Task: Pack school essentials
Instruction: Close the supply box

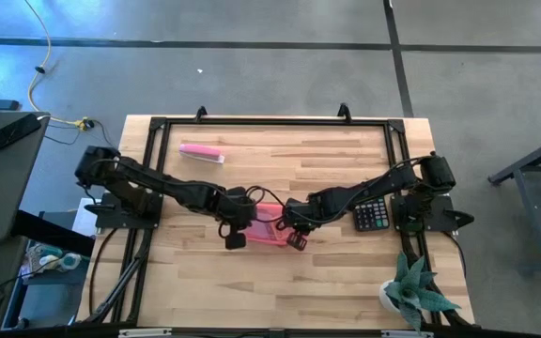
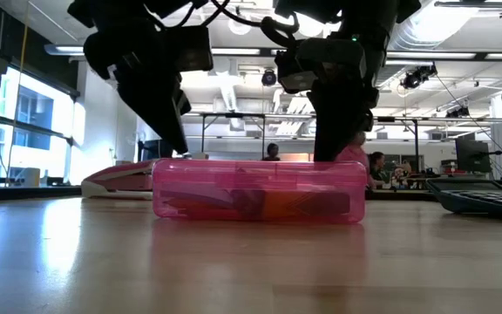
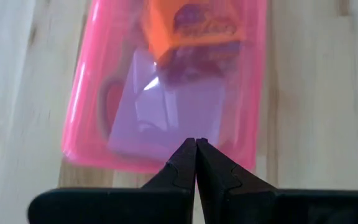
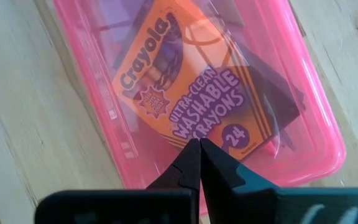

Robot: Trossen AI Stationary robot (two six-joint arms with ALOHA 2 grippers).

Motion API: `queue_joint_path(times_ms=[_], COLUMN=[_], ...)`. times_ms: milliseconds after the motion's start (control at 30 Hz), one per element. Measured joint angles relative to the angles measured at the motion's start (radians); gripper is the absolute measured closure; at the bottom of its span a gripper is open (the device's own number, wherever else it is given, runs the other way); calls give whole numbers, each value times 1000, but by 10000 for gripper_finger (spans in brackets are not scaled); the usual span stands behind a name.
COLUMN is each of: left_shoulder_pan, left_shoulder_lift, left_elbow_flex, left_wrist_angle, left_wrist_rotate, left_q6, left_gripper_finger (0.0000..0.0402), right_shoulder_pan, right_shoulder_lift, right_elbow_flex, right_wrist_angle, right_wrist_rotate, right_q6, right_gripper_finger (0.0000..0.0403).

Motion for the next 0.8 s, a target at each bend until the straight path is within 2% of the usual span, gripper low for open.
queue_joint_path(times_ms=[367, 800], left_shoulder_pan=[-3, -9], left_shoulder_lift=[114, 127], left_elbow_flex=[12, 13], left_wrist_angle=[60, 65], left_wrist_rotate=[4, 7], left_q6=[22, -53], left_gripper_finger=[402, 402], right_shoulder_pan=[0, -3], right_shoulder_lift=[0, 2], right_elbow_flex=[-2, -1], right_wrist_angle=[5, -5], right_wrist_rotate=[2, 4], right_q6=[0, 9], right_gripper_finger=[403, 403])
